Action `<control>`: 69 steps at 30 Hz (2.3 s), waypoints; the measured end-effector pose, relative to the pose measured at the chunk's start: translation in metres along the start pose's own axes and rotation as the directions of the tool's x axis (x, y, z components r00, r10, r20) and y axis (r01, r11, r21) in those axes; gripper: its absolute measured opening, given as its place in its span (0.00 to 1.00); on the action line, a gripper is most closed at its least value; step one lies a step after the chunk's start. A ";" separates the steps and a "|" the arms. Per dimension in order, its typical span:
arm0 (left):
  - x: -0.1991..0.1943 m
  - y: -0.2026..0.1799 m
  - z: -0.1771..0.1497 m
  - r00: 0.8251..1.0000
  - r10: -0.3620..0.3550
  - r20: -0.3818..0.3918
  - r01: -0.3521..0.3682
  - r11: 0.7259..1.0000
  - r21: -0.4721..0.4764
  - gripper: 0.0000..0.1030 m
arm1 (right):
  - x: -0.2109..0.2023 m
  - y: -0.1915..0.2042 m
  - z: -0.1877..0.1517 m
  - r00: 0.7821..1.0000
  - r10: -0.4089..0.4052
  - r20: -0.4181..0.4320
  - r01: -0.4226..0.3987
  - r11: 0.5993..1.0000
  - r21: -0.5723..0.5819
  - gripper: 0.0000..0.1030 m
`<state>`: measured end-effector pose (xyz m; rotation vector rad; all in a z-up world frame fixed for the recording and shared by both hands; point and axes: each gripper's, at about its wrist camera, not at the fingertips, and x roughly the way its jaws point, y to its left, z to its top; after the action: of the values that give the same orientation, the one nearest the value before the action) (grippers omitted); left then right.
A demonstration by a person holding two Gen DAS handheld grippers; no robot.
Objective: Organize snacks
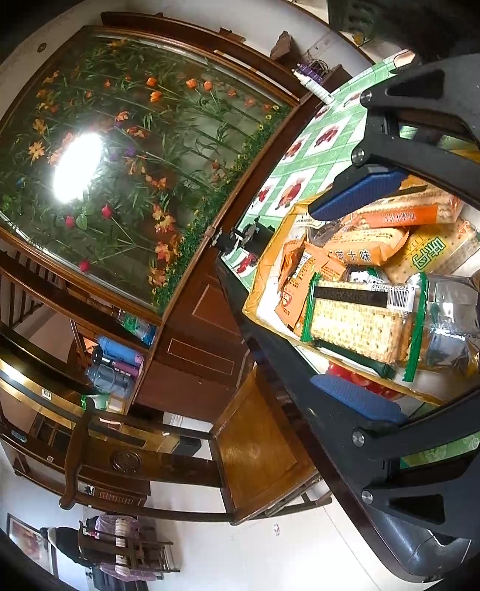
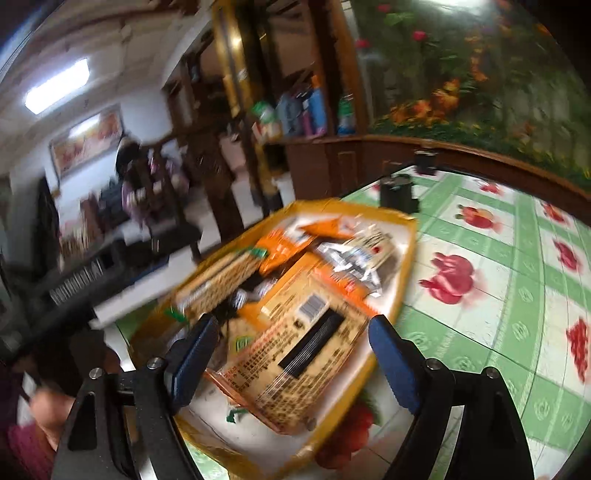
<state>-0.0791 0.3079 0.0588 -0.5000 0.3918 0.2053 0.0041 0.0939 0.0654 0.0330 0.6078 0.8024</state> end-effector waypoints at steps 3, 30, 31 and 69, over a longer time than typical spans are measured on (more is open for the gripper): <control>-0.001 -0.004 -0.002 1.000 0.023 -0.010 -0.023 0.999 0.024 0.83 | -0.014 -0.009 0.003 0.999 -0.020 0.049 0.017 0.998 0.064 0.85; -0.050 -0.064 -0.040 0.952 0.305 0.024 -0.287 0.862 0.417 1.00 | -0.075 -0.002 0.006 0.977 -0.107 0.185 0.102 0.994 0.033 0.94; -0.049 -0.065 -0.041 0.951 0.309 0.024 -0.290 0.858 0.424 1.00 | -0.075 0.000 0.005 0.977 -0.107 0.184 0.104 0.994 0.026 0.94; -0.037 -0.057 -0.047 0.914 0.405 0.007 -0.368 0.825 0.429 1.00 | -0.070 0.010 0.000 0.978 -0.126 0.168 0.132 0.991 -0.022 0.94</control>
<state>-0.1113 0.2316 0.0603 0.0092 0.6048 0.4829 -0.0400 0.0535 0.1024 0.0297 0.4339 0.6762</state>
